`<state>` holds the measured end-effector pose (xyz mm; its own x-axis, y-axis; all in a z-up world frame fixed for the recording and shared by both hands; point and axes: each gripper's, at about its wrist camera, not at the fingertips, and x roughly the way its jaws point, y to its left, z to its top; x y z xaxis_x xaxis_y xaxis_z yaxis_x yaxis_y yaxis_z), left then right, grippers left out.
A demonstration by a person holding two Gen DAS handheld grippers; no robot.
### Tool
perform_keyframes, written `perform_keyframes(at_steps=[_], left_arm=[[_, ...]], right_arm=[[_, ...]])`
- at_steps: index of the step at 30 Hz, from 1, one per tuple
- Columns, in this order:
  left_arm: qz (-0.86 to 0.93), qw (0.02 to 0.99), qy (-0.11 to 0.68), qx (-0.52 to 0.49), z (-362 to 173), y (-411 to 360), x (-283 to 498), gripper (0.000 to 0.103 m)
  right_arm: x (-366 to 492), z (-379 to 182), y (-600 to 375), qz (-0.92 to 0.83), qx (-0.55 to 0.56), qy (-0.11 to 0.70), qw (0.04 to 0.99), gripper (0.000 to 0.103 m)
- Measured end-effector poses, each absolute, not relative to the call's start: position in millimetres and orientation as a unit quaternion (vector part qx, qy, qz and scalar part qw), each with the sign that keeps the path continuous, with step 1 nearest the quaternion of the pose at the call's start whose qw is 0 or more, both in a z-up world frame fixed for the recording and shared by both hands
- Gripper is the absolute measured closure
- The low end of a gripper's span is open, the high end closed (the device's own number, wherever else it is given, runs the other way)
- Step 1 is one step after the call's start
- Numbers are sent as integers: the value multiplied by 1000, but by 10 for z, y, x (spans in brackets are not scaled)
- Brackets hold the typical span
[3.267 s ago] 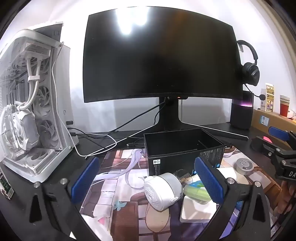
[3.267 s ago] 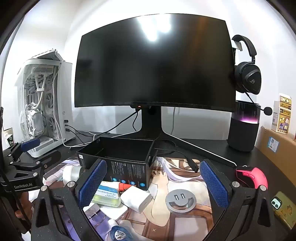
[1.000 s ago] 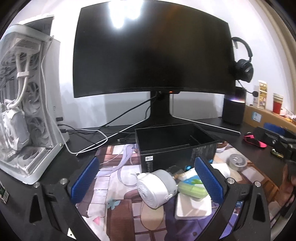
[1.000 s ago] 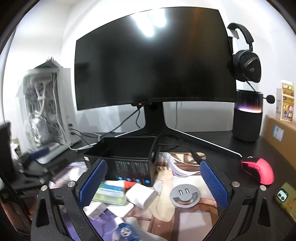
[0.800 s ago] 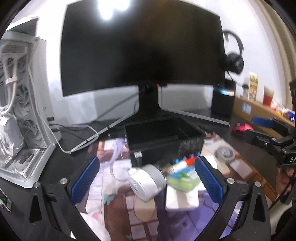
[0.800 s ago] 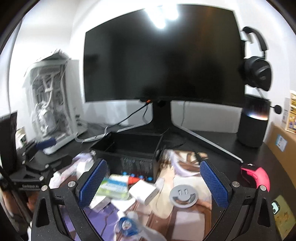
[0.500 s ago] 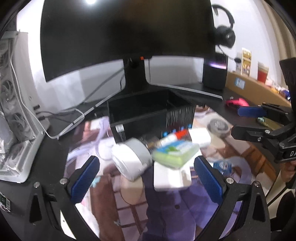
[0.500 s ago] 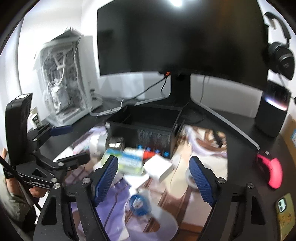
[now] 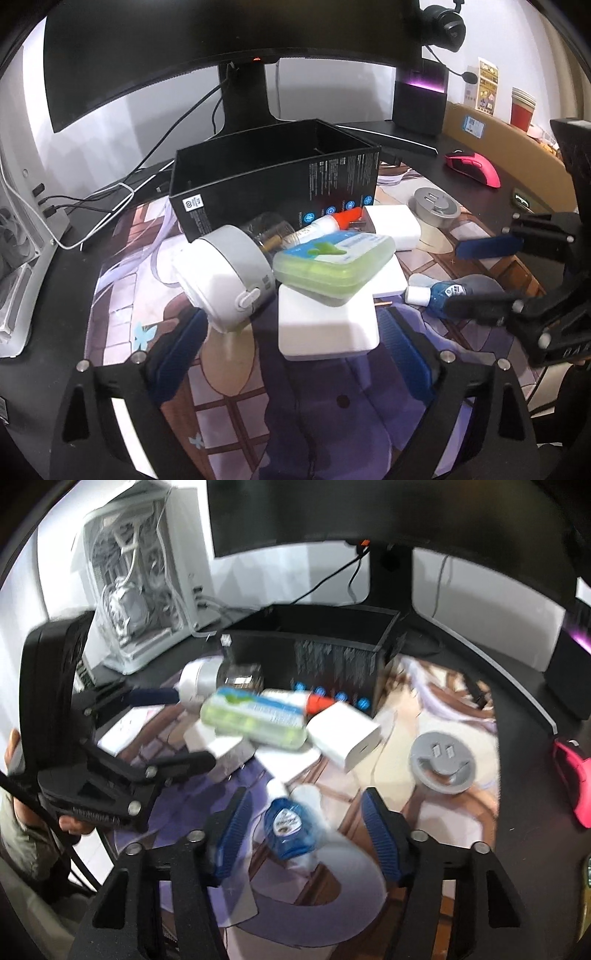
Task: Organize rigid objects
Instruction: 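Grasp blue eye-drop bottle with right tool while left tool grasps white square charger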
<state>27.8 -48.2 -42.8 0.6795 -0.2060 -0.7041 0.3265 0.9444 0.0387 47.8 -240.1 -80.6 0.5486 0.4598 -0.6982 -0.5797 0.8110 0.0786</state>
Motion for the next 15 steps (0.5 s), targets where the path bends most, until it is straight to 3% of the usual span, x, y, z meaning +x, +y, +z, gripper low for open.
perform_keyframes(at_steps=[4,7,8,9,10,15], left_arm=[[-138,911,376,95,-444,-518,295,10],[-149,905,389,84,-453,-485,307,20],[-157,902,394,78,-457,-478,311,28],[-175,897,401,65,-456,-458,312,44],[-199,890,408,48,-451,-441,306,48],[-182,890,412,69,-469,-493,199,49]], right_arm=[[482,-876,-2344,305,-91,384,867,49],[495,-923,-2328,306,-97,392,862,65],[496,-939,-2314,306,-103,395,860,69],[487,-941,-2307,305,-108,394,860,69],[475,-940,-2303,305,-111,392,861,69],[413,-924,-2320,314,-108,393,857,69]])
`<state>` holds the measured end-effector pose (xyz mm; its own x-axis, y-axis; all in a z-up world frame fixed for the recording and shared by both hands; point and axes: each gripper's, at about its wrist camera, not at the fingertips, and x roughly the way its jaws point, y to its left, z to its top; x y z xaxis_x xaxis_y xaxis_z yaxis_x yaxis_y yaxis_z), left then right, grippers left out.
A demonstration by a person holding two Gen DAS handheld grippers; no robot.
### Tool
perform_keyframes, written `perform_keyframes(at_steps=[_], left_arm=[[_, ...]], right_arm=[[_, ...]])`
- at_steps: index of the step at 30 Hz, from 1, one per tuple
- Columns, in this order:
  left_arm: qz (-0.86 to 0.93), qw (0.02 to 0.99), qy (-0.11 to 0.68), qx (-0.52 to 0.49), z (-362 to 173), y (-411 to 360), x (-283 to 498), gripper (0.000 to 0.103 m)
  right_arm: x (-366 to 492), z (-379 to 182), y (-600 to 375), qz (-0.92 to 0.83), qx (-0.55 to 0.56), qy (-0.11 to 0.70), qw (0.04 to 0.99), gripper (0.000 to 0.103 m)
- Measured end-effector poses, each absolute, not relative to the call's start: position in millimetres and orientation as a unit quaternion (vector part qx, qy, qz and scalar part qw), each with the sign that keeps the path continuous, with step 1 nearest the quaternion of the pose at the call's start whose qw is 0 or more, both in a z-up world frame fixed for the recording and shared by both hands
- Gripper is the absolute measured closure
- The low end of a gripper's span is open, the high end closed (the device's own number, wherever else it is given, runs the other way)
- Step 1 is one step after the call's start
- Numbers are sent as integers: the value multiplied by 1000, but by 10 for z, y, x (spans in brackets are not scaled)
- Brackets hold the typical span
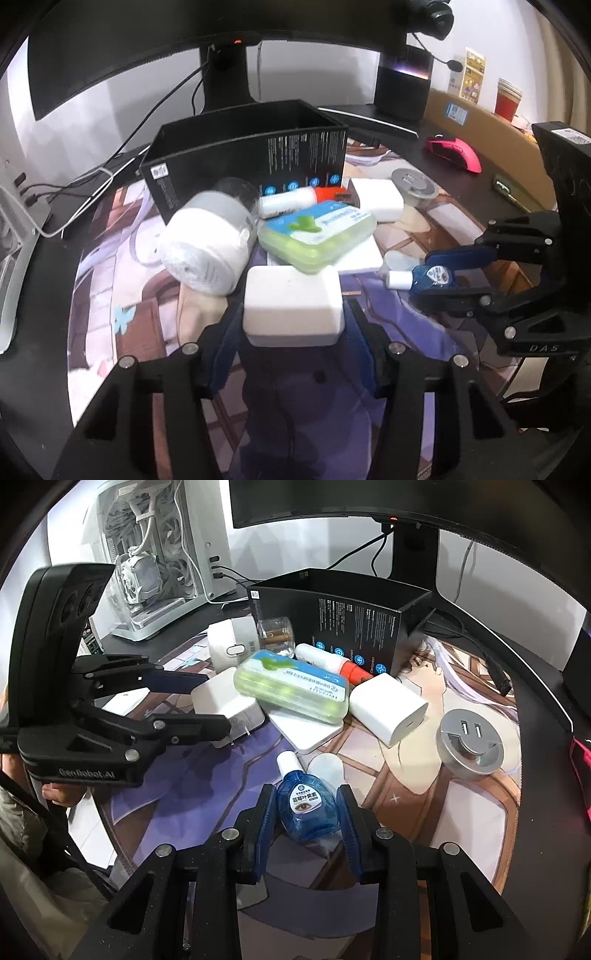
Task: Organize rigid objects
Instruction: 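Grasp blue eye-drop bottle with right tool while left tool grasps white square charger, then carry the bottle with the right tool while the left carries the charger to the box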
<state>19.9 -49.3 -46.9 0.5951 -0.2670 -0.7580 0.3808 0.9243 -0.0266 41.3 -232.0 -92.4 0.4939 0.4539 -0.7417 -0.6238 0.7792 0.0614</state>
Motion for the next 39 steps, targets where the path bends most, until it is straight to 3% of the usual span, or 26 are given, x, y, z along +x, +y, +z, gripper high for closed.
perform_keyframes(at_steps=[13,15,17,27,34,37,39], left_arm=[[-205,865,449,86,-520,-506,-298,47],[-202,870,439,94,-465,-474,-334,32],[-192,875,433,102,-441,-417,-299,26],[-252,853,426,166,-535,-529,1,21],[-272,848,423,165,-530,-675,219,24],[-285,845,431,137,-533,-674,237,41],[-281,849,430,128,-535,-659,211,41]], right_arm=[[320,-912,-2396,312,-101,393,859,69],[311,-907,-2400,312,-101,393,859,69],[305,-908,-2401,313,-101,394,858,69],[294,-910,-2405,318,-101,395,856,69],[346,-935,-2442,313,-95,399,856,69],[369,-935,-2464,312,-91,401,857,69],[380,-934,-2466,313,-89,401,856,69]])
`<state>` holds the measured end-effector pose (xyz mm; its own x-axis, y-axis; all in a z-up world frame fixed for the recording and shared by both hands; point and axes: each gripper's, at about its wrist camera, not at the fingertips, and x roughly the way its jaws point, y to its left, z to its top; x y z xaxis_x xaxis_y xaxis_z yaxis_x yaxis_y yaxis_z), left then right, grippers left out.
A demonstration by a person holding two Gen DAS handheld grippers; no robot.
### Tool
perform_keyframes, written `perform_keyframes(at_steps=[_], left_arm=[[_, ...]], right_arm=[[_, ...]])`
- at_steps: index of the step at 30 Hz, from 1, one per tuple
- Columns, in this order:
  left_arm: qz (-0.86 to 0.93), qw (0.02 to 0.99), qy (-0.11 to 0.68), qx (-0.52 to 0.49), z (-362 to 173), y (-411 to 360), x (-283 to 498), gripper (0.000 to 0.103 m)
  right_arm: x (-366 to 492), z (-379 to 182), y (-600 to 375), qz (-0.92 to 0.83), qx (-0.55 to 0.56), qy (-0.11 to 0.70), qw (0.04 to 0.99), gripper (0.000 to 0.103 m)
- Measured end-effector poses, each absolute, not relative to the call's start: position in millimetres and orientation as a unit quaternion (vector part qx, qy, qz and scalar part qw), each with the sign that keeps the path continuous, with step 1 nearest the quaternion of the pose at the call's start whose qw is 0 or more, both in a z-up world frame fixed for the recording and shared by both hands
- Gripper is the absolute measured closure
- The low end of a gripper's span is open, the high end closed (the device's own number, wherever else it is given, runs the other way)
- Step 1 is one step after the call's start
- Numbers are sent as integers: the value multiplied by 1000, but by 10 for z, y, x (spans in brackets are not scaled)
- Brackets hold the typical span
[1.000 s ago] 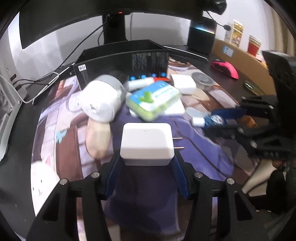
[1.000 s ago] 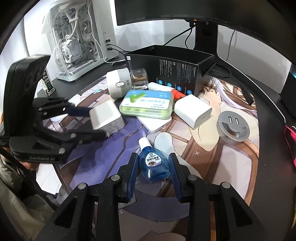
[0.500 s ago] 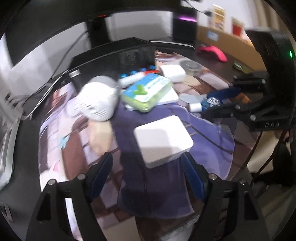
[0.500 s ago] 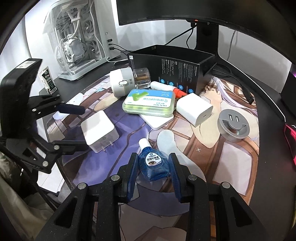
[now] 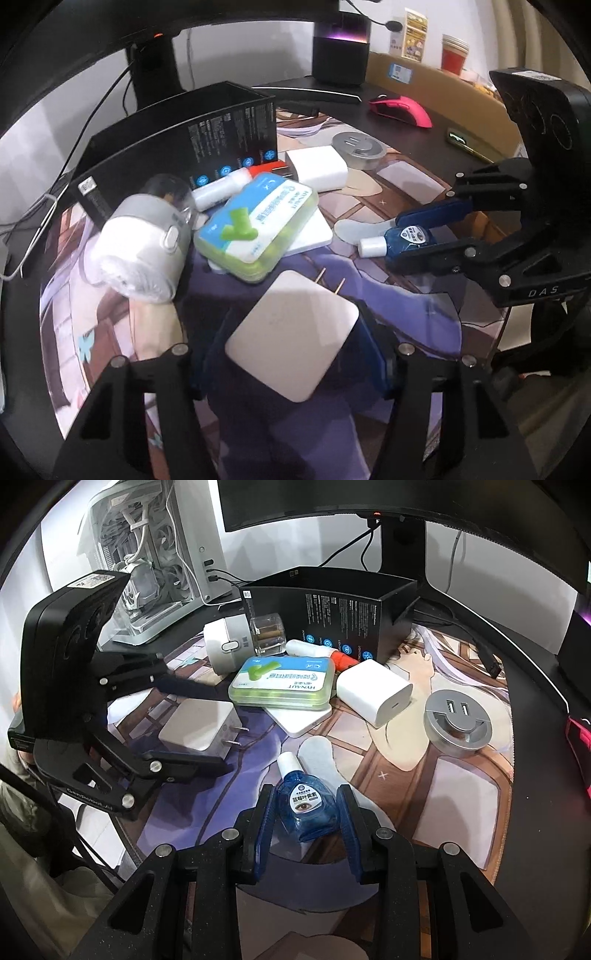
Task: Organize rigid objects
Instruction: 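Carry the bottle with the right tool while the left carries the charger to the box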
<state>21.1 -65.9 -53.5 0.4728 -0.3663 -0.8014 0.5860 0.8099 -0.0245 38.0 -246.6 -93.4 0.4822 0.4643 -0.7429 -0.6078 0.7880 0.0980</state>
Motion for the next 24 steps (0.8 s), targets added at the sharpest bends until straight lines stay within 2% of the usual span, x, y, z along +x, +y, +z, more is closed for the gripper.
perform_keyframes(at_steps=[4,7,9,10,11,24], left_arm=[[-268,856,426,116,-541,-606,130,41],[-261,860,425,107,-542,-547,91,41],[-258,862,424,102,-536,-504,65,41],[-257,863,424,100,-537,-484,51,41],[-256,863,424,98,-538,-478,45,41],[-248,892,369,82,-143,-309,2,41]], right_arm=[[386,-936,-2436,315,-92,401,856,69],[391,-944,-2395,319,-97,398,854,57],[371,-948,-2354,319,-106,397,854,55],[360,-952,-2333,316,-113,395,855,58],[340,-958,-2314,311,-123,390,858,73],[295,-671,-2289,322,-127,350,870,73]])
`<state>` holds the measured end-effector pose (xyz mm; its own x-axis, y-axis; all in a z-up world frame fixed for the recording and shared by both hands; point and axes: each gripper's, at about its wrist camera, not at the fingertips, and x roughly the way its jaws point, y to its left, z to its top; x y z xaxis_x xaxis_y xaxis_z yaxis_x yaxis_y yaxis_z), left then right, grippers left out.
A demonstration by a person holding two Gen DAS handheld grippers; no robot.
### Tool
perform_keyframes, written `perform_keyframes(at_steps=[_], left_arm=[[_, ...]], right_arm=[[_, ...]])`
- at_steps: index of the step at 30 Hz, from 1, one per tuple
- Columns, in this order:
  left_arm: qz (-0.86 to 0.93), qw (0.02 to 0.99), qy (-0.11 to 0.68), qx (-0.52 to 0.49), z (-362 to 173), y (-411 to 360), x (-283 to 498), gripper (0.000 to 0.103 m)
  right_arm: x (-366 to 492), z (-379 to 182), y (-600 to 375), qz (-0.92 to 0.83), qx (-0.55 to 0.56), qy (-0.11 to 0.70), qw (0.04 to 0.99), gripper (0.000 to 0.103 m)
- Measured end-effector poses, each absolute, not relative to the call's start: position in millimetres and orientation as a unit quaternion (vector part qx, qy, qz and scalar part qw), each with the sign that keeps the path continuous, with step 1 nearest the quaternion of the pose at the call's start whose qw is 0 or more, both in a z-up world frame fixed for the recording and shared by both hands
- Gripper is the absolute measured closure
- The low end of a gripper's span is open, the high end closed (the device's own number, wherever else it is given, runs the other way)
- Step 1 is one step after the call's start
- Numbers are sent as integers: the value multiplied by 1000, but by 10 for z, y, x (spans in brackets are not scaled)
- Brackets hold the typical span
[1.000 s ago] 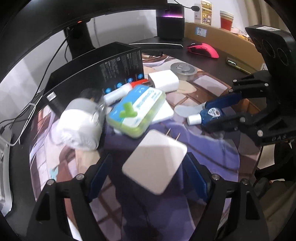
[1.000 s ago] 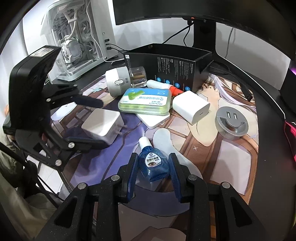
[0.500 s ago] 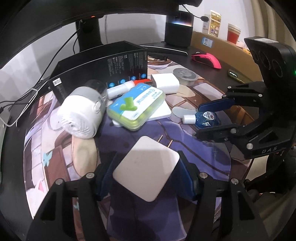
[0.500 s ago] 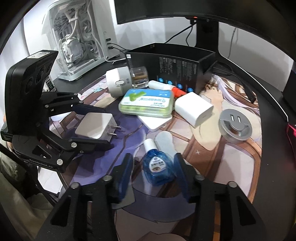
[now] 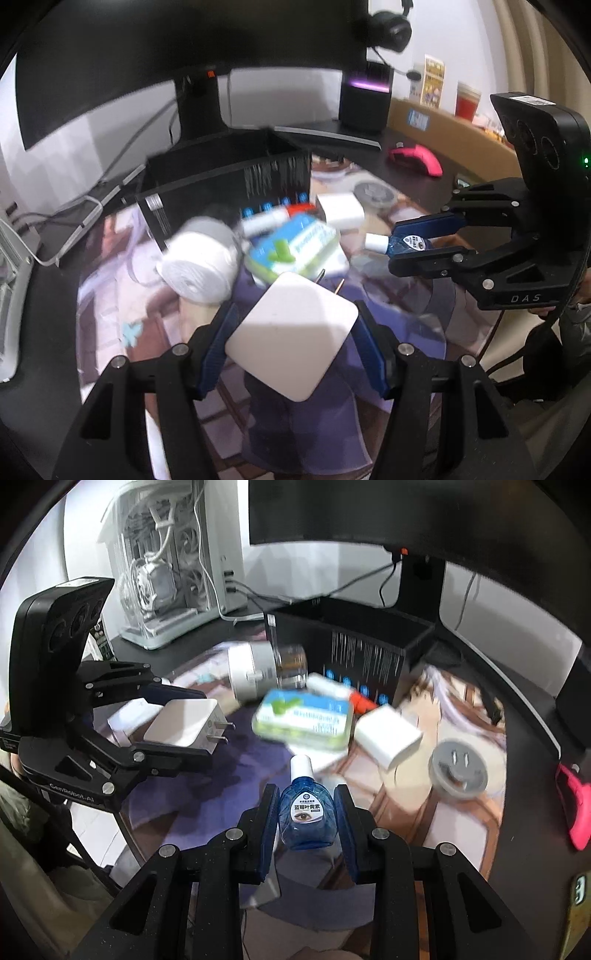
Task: Organize rigid objects
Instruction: 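Carry the bottle with the right tool while the left carries the charger to the box, then release bottle into box with right tool while left tool releases charger there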
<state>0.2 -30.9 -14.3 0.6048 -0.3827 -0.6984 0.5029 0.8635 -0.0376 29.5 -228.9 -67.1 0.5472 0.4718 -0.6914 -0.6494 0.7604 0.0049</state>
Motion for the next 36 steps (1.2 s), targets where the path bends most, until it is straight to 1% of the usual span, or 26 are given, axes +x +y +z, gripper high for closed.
perform_keyframes(at_steps=[14,22,25,29,36], left_arm=[[-218,927,296,68,387,-147,438,41],[-197,943,261,63,594,-88,995,41],[-188,942,270,59,520,-87,1287,41],[-177,935,300,61,342,-101,1595,41],[-173,913,364,65,108,-182,1822,41]], right_arm=[[597,-61,-2131,328,-127,274,895,73],[1014,217,-2018,322,-116,246,907,73],[1282,213,-1958,313,-110,251,909,73],[1688,63,-1898,299,-98,282,907,73],[1990,-222,-1835,286,-103,325,896,73]])
